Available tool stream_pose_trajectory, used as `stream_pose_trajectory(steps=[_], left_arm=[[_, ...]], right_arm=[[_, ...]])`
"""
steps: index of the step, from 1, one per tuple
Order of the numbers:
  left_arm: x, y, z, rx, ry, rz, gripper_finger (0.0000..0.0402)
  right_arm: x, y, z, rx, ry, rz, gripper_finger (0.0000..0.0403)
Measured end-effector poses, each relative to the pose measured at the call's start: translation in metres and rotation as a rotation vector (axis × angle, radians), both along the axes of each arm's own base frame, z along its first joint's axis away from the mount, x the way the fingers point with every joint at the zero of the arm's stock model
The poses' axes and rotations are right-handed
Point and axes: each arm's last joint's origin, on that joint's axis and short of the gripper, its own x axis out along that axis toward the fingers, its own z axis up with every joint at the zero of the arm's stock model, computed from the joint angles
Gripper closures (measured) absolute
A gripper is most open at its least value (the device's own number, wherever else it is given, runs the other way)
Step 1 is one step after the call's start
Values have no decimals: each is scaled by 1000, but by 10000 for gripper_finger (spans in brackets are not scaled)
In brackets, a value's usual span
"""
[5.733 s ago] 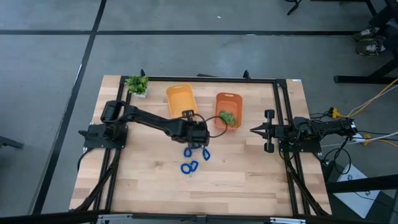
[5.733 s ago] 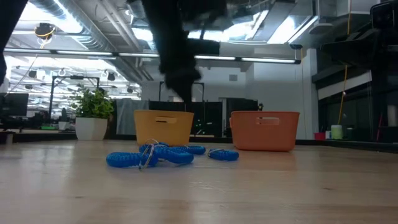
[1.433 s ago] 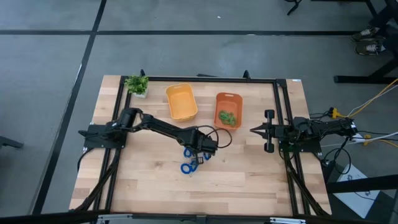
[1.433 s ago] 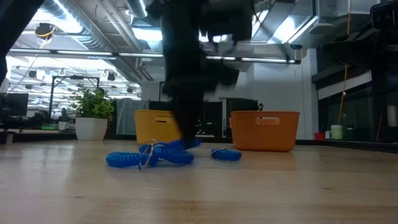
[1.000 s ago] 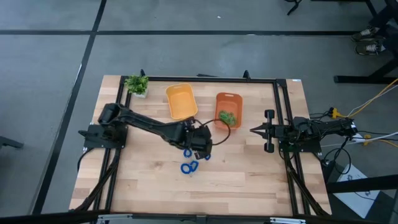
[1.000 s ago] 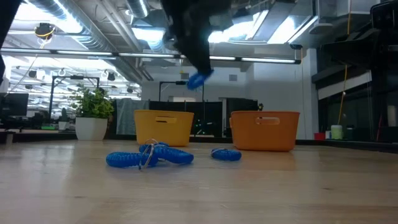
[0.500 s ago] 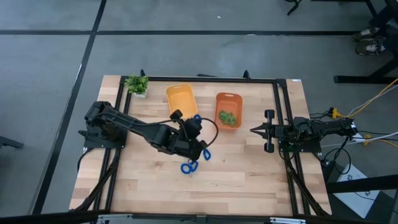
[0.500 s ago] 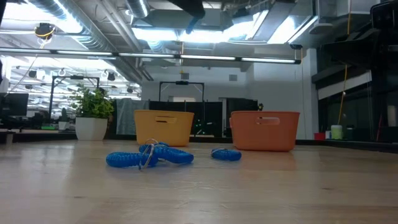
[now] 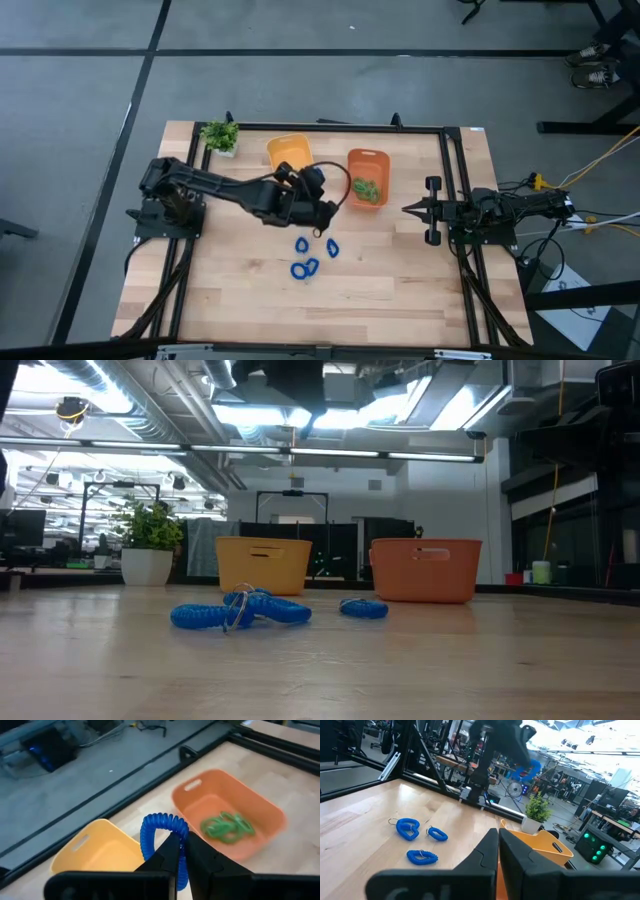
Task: Sort spring keychains
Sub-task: Put the blue spring keychain into the yellow bin
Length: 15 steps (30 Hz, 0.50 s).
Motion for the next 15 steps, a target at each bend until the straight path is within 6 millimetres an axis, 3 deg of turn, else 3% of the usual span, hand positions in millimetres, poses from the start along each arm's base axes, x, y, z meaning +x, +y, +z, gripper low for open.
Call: stream_pose_trajectory(steps=[15], left_arm=[[-1, 69, -3, -65, 49, 161, 387]], right_arm=[[0, 0, 0, 0, 0, 0, 387]])
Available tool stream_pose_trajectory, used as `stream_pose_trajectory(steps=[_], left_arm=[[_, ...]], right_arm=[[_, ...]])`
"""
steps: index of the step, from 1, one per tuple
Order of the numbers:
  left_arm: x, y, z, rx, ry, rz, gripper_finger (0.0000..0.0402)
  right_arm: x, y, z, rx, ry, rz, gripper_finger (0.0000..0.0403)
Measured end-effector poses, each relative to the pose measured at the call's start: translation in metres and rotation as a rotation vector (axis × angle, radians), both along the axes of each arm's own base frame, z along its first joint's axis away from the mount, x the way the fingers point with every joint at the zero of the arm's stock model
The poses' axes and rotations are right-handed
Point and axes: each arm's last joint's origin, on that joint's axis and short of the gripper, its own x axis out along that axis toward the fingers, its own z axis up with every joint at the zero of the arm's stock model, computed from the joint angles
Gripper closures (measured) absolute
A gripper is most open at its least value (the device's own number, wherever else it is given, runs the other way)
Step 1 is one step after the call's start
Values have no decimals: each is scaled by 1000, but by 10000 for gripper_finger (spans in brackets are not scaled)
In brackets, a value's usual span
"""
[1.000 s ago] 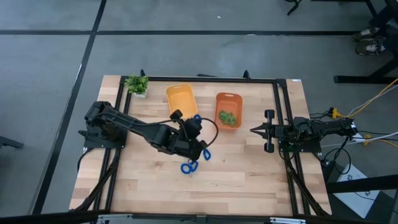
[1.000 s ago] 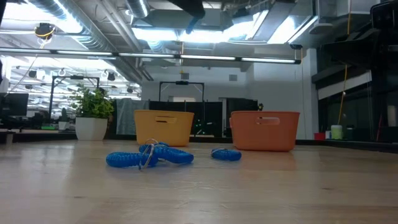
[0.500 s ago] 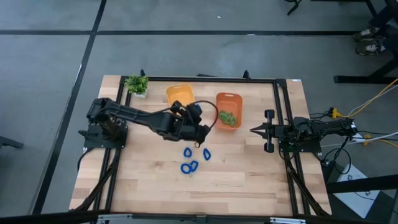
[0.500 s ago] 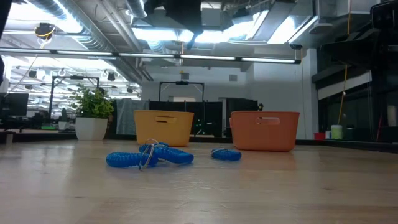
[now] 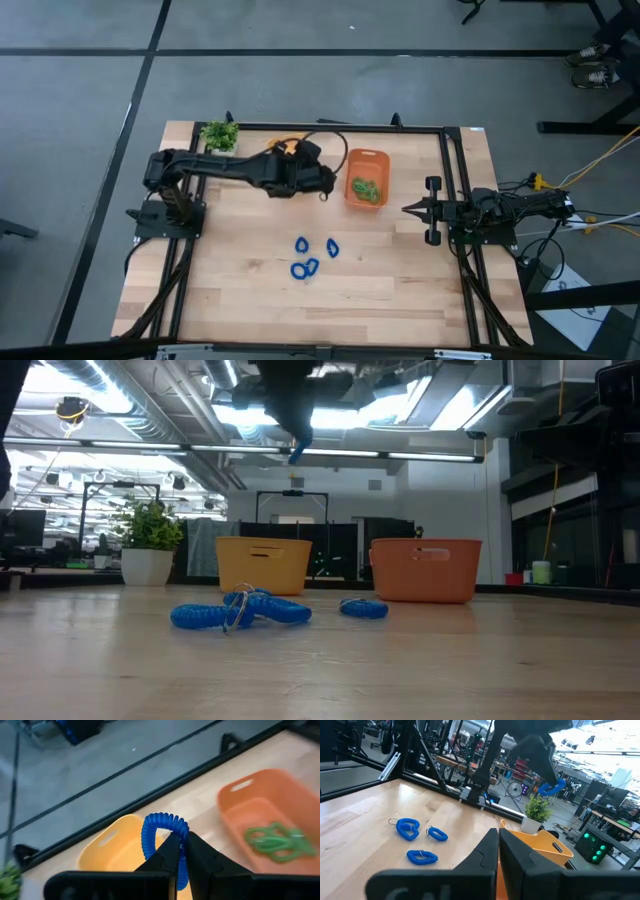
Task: Sort spring keychains
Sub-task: Put the blue spring keychain into the yellow bin
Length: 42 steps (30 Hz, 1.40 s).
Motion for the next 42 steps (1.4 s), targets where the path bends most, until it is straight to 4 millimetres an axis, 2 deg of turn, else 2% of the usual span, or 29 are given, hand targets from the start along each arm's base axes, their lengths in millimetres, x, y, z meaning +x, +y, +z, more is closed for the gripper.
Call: stream_pose_trajectory(steps=[6, 15, 27, 33, 42], left_arm=[[-8, 26, -4, -66, 56, 63, 387], [-14, 52, -5, -90, 82, 118, 387], [-20, 76, -9, -170, 84, 170, 387], [-13, 83, -23, -231, 107, 164, 387], [0, 96, -65, -306, 265, 146, 387]], right_arm=[[0, 0, 0, 0, 0, 0, 387], [0, 0, 0, 0, 0, 0, 387], [0, 0, 0, 0, 0, 0, 387], [0, 0, 0, 0, 0, 0, 387], [0, 0, 0, 0, 0, 0, 387]])
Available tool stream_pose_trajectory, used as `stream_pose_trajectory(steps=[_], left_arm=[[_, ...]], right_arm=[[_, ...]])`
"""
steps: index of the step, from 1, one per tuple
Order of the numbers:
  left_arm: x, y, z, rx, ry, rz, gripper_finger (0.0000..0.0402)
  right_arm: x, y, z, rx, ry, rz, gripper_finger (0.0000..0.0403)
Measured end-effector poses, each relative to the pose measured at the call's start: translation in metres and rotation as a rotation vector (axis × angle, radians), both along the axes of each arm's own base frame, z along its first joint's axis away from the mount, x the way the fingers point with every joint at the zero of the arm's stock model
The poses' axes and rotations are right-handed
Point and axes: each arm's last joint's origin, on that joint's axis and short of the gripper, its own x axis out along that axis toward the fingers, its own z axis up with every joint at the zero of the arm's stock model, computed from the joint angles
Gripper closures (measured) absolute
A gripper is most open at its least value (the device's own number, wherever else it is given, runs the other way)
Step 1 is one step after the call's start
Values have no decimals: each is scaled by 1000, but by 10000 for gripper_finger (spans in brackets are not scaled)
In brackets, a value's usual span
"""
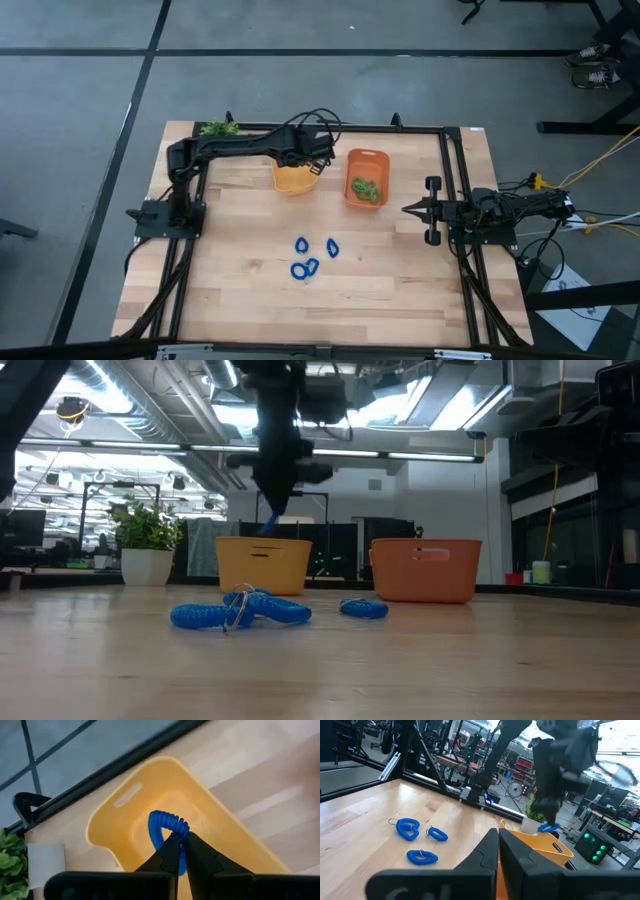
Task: Sort spring keychains
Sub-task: Put the blue spring keychain into the yellow bin
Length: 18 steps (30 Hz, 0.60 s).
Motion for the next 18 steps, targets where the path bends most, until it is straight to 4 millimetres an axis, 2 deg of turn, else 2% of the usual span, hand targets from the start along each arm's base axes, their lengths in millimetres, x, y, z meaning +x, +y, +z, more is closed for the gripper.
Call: stream_pose_trajectory(steps=[8, 18], left_arm=[[7, 12, -29, -54, 96, -21, 387], [7, 18, -36, -109, 159, -110, 387]], right_arm=[[0, 0, 0, 0, 0, 0, 387], [0, 0, 0, 0, 0, 0, 387]])
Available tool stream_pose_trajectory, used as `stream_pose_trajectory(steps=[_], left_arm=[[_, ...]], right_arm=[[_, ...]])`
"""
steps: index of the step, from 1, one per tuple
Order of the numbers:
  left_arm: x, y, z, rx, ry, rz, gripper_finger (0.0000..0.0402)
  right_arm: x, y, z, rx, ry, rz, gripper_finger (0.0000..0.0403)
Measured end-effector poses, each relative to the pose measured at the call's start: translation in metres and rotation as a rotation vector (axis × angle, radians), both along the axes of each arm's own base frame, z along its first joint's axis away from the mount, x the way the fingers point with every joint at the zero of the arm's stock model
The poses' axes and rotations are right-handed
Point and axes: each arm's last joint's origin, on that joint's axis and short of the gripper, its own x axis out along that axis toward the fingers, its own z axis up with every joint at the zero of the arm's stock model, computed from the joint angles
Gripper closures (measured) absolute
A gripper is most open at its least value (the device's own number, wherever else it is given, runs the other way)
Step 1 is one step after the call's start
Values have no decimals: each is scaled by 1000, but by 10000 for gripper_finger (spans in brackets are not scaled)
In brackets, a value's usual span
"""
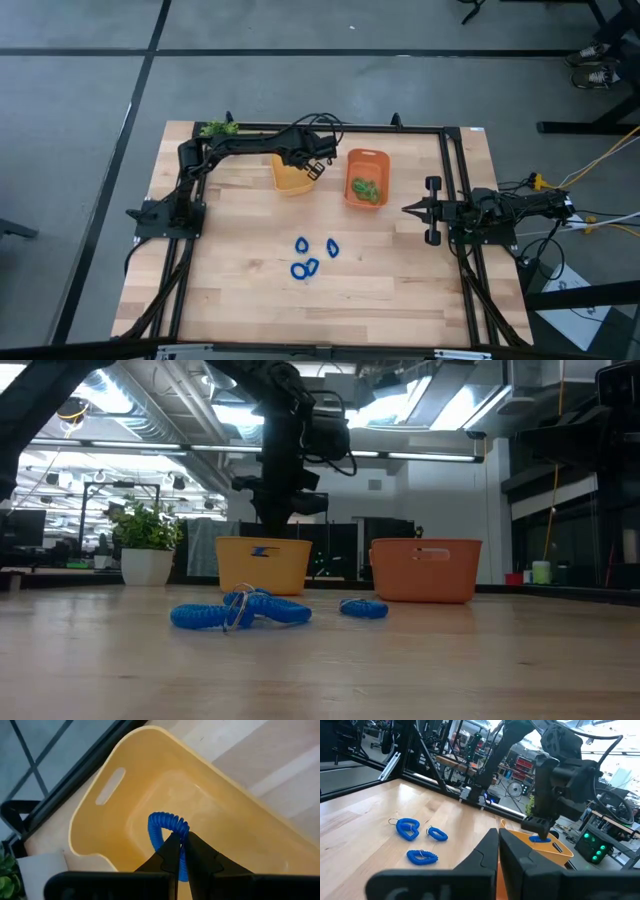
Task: Sort spring keychains
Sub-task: Put the blue spring keychain into the yellow bin
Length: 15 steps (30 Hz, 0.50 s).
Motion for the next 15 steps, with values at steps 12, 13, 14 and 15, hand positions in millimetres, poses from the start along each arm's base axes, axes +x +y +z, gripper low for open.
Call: stream_pose_trajectory(steps=[12, 13, 14, 15], left_arm=[[-11, -4, -1, -38, 135, -30, 349], [-12, -4, -1, -41, 141, -18, 343], [-13, -5, -1, -43, 144, -4, 336], [-14, -5, 0, -44, 147, 8, 330]], right_arm=[[0, 0, 0, 0, 0, 0, 387], [0, 0, 0, 0, 0, 0, 387], [0, 0, 0, 0, 0, 0, 387], [0, 0, 0, 0, 0, 0, 387]])
